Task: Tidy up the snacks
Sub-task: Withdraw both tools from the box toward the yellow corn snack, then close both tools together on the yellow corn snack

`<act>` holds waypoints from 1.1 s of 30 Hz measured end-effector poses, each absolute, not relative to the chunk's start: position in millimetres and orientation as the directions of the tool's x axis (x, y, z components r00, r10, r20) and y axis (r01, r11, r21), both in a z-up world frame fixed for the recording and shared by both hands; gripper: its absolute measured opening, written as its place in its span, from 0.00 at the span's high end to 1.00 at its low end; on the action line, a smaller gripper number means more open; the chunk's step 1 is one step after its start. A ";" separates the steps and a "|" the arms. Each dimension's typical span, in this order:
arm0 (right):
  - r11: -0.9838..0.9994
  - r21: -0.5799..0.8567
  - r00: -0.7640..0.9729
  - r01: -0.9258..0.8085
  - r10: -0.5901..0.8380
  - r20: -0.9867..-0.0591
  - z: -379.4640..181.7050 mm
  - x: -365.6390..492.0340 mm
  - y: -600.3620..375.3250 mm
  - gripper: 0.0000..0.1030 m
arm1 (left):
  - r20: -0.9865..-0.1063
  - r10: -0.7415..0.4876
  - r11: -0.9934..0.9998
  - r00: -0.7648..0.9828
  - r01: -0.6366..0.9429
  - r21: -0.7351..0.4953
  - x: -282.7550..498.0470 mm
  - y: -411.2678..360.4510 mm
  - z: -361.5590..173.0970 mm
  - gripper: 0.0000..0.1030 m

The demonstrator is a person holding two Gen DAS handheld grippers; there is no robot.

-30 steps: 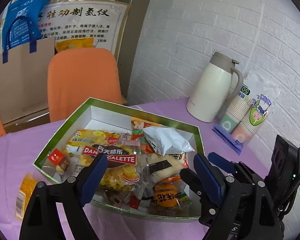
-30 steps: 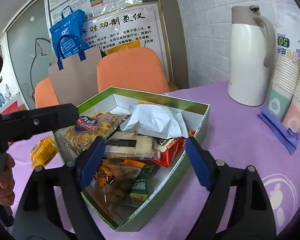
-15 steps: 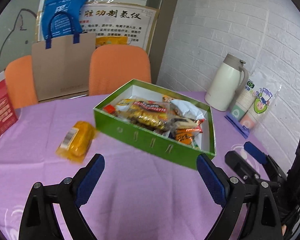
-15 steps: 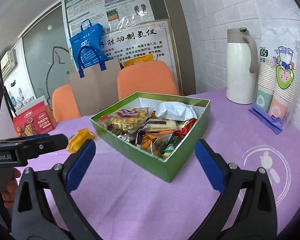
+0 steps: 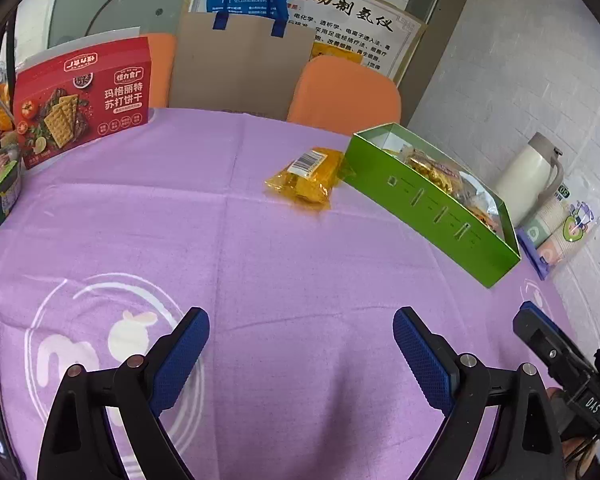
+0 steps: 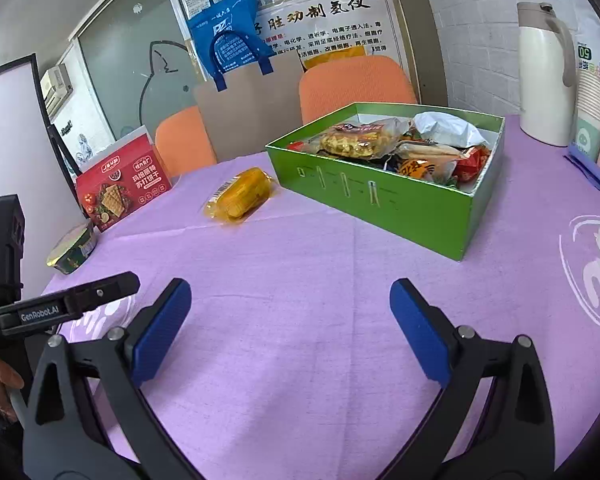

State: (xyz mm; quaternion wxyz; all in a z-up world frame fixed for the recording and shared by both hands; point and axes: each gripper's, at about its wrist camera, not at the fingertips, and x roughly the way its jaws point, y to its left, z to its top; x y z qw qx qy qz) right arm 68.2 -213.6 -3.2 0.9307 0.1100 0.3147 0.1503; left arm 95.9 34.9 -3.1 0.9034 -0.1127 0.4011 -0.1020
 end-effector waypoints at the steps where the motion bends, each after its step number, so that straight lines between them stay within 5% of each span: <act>1: 0.932 0.297 0.753 -0.209 0.347 -0.559 -3.1 70.9 -208.1 0.04 | -0.691 -0.280 0.952 0.666 0.104 -0.286 100.7 38.4 1.1 0.08; 12: 0.916 0.309 0.714 -0.254 0.393 -0.579 6.3 119.5 -169.3 0.04 | -0.631 -0.399 0.911 0.665 0.208 -0.357 177.4 57.6 27.8 0.09; 19: 0.888 0.350 0.648 -0.298 0.457 -0.609 -4.6 175.8 -134.2 0.04 | -0.655 -0.433 0.892 0.620 0.187 -0.412 228.2 73.3 21.0 0.22; 26: 0.890 0.368 0.599 -0.271 0.455 -0.659 -24.5 234.0 -114.5 0.17 | -0.716 -0.488 0.871 0.499 0.234 -0.431 281.7 49.7 -8.5 0.44; 33: 0.876 0.384 0.552 -0.291 0.482 -0.680 -37.2 259.9 -106.8 0.26 | -0.719 -0.544 0.838 0.432 0.250 -0.484 306.0 35.5 -29.8 0.45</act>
